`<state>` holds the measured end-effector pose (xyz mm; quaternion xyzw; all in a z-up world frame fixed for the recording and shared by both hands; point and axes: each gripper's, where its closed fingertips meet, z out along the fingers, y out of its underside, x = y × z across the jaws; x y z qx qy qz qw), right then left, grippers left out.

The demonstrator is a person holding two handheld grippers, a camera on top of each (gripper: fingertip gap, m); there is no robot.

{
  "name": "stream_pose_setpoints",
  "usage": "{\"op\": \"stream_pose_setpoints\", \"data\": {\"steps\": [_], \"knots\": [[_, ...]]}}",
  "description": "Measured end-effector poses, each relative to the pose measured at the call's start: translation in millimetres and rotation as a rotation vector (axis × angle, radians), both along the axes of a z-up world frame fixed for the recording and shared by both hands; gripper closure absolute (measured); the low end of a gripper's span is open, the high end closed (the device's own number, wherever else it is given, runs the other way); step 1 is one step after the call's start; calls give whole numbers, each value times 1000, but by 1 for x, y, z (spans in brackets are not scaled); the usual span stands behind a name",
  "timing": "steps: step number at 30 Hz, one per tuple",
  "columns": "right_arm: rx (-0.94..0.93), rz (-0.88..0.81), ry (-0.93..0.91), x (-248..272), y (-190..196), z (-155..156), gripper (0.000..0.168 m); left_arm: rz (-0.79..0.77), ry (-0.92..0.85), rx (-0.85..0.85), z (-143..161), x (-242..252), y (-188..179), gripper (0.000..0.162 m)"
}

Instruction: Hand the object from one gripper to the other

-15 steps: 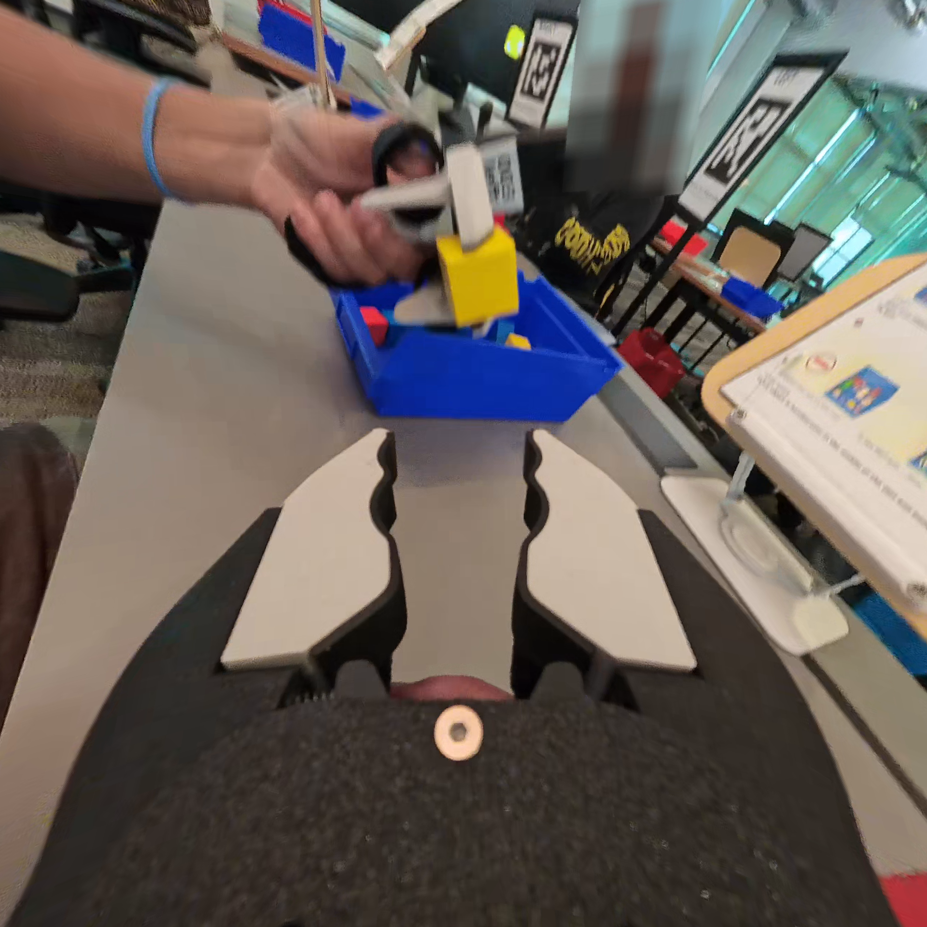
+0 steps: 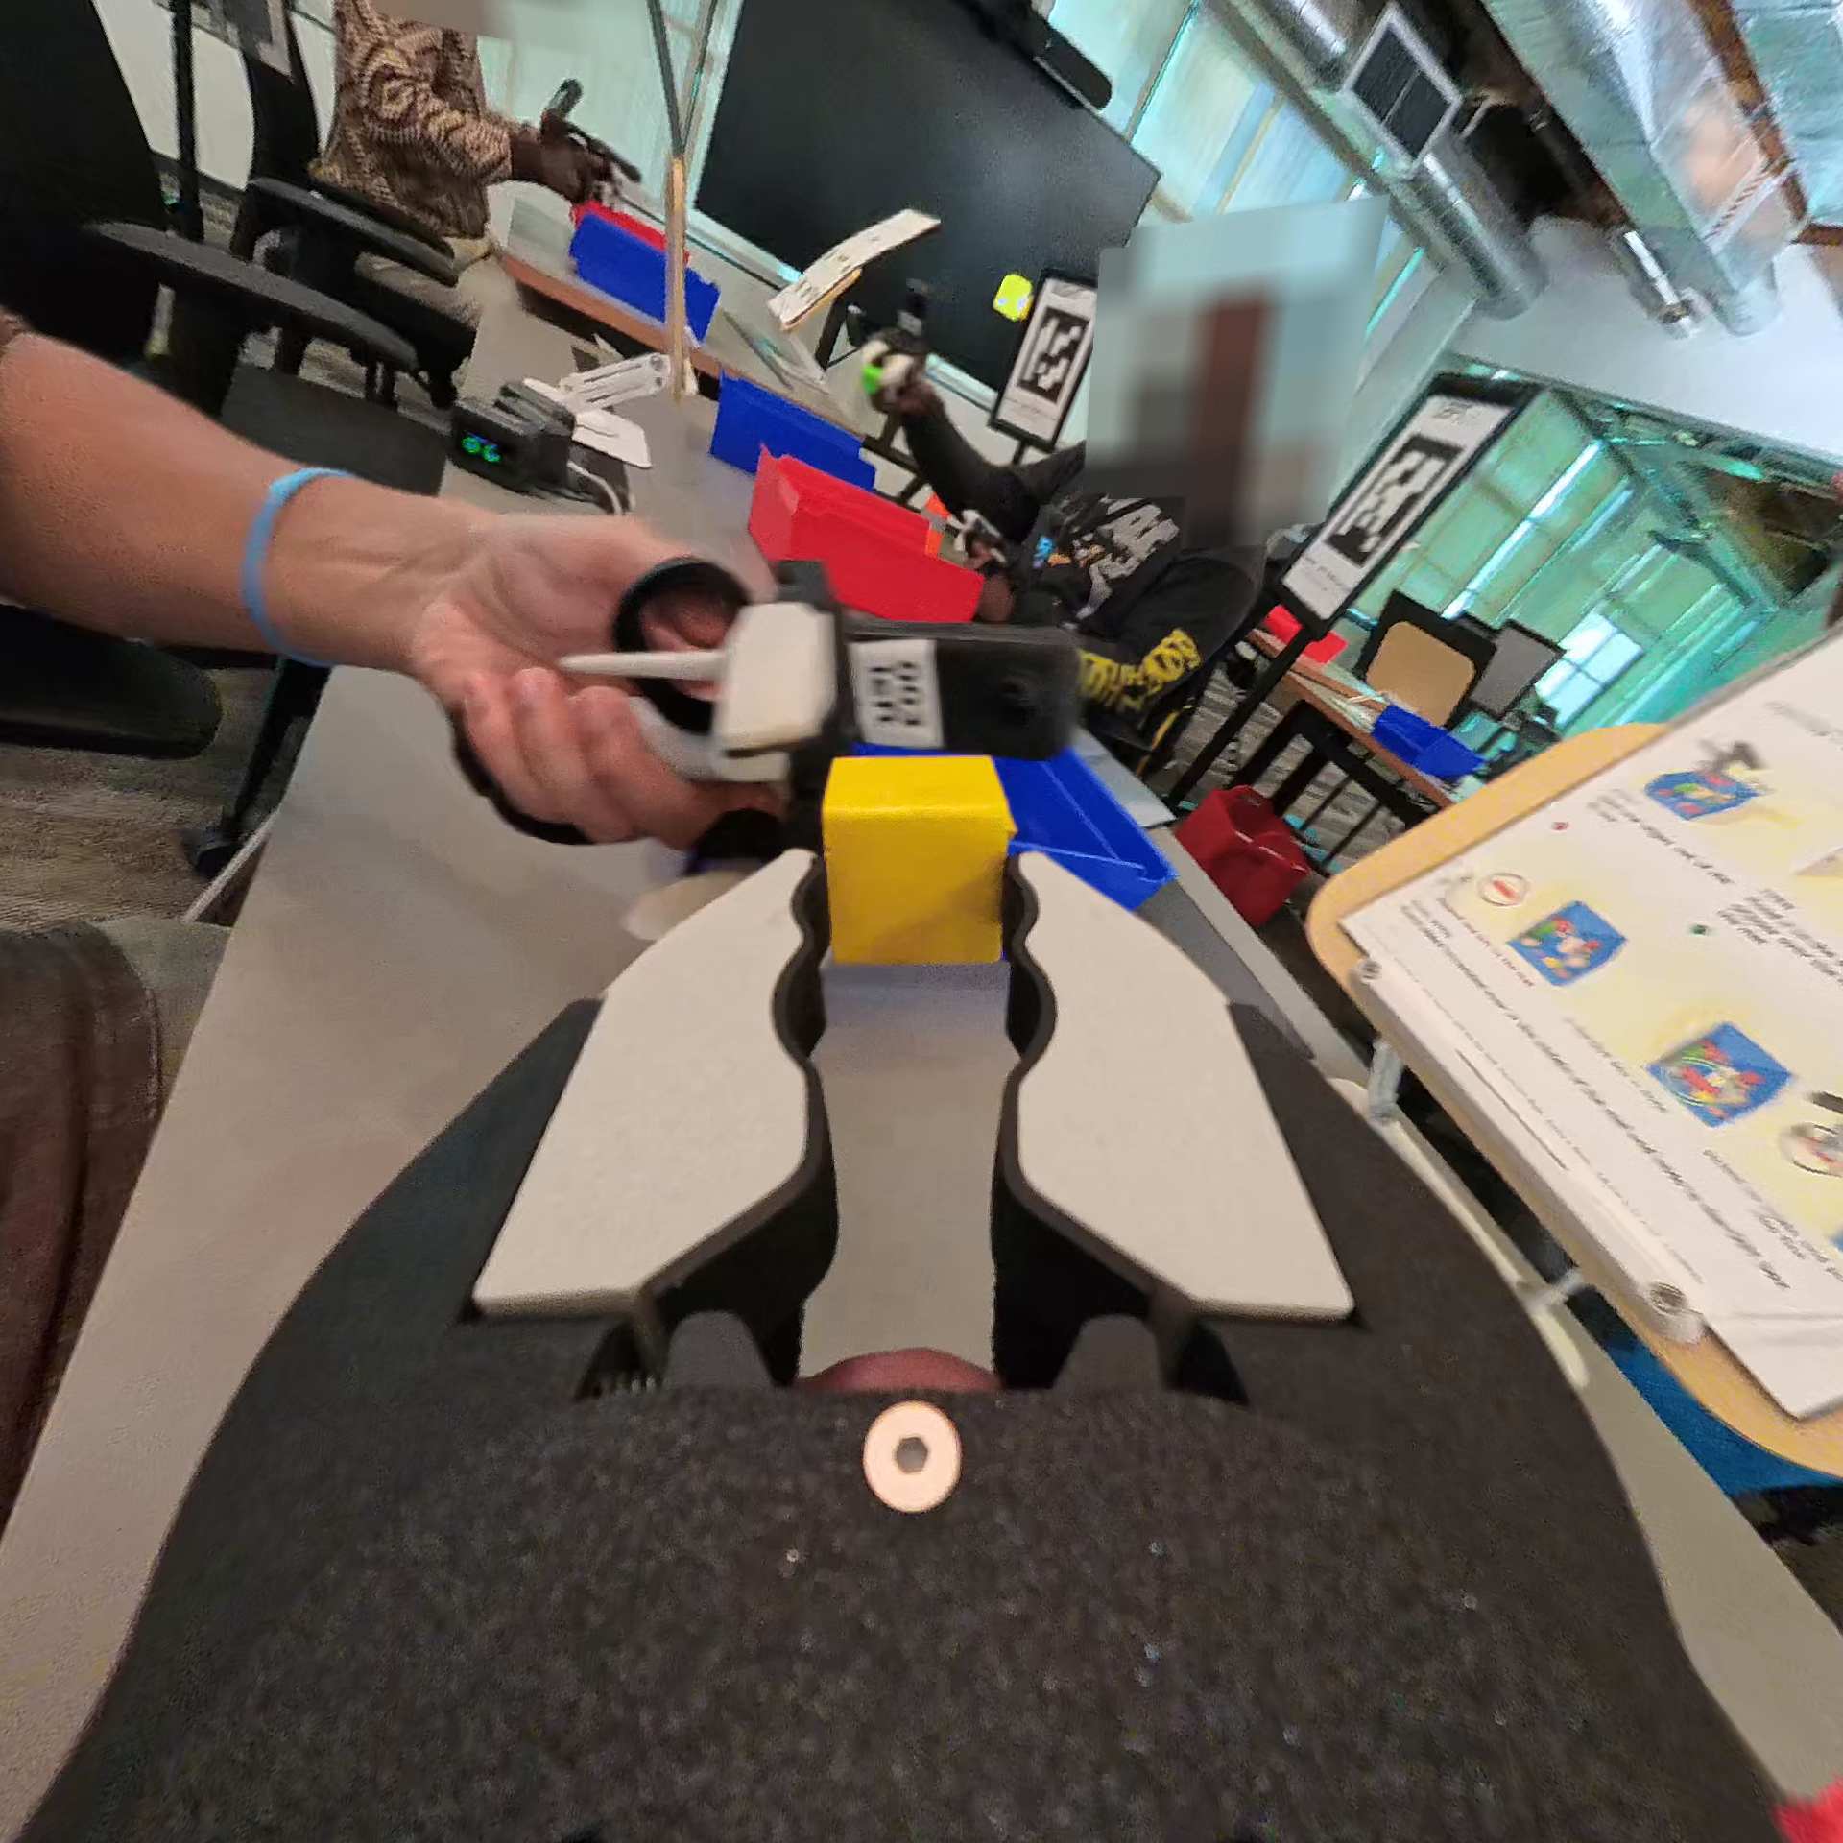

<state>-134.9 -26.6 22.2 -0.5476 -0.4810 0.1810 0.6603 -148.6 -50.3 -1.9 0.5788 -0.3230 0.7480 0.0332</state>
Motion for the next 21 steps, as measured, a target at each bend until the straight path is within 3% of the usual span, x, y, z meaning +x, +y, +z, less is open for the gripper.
{"op": "stream_pose_setpoints", "data": {"steps": [2, 5, 8, 10, 13, 18, 21], "knots": [[31, -67, 16, 24, 4, 19, 135, 92, 37, 99, -14, -13, -9, 105], [63, -216, 33, 82, 20, 60, 135, 300, 170, 378, -51, -37, -18, 106], [-55, -371, 61, 150, 42, 94, 135, 519, 308, 598, -86, -68, -11, 107], [-155, -535, 33, 201, 59, 100, 135, 628, 397, 708, -108, -87, -2, 108], [-321, -744, -16, 264, 73, 81, 135, 695, 491, 806, -126, -104, 9, 109], [-471, -1023, 27, 344, 105, 40, 136, 722, 467, 831, -123, -103, 14, 111], [-644, -1097, 31, 372, 134, -11, 136, 713, 474, 823, -128, -102, 11, 112]]}}
